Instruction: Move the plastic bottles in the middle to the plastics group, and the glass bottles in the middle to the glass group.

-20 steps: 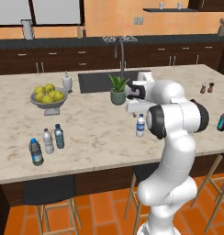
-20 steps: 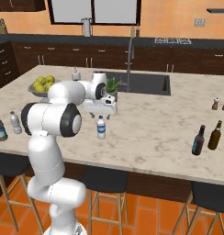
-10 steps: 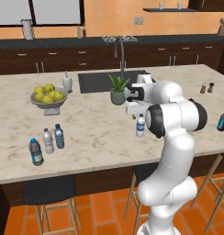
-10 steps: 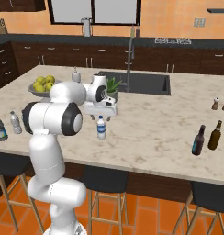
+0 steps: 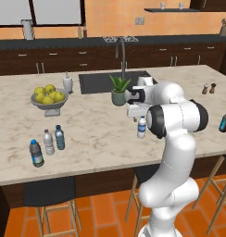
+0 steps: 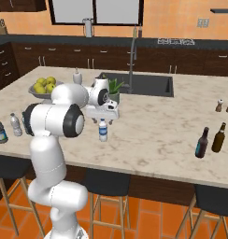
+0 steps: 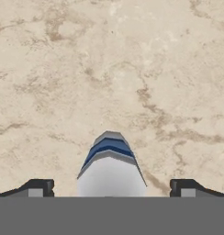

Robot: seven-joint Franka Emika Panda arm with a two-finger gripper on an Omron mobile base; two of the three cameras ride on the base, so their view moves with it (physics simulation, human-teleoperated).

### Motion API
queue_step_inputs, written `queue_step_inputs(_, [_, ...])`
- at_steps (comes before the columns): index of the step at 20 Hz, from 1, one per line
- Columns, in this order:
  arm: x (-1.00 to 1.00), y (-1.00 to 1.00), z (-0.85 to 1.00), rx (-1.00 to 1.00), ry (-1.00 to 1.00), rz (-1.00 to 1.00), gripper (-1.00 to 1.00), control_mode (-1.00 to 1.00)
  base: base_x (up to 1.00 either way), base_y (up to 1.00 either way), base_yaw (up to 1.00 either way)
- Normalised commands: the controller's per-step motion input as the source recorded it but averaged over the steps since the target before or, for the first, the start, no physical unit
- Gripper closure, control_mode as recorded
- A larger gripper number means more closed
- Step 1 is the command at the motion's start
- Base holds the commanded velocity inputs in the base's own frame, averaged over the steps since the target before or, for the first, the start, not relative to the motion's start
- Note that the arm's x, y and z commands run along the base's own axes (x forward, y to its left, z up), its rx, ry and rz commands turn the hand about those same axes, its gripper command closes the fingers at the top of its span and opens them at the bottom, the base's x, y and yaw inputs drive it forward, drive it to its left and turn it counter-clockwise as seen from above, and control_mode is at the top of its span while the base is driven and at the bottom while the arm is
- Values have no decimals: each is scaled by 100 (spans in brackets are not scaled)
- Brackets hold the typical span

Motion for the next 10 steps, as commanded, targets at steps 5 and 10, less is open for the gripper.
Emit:
queue_step_inputs(5, [0, 0, -1, 0, 0, 0, 100, -100, 0, 0, 0])
queue_step_inputs(10, [-2, 0, 0, 0, -1, 0, 100, -100, 0, 0, 0])
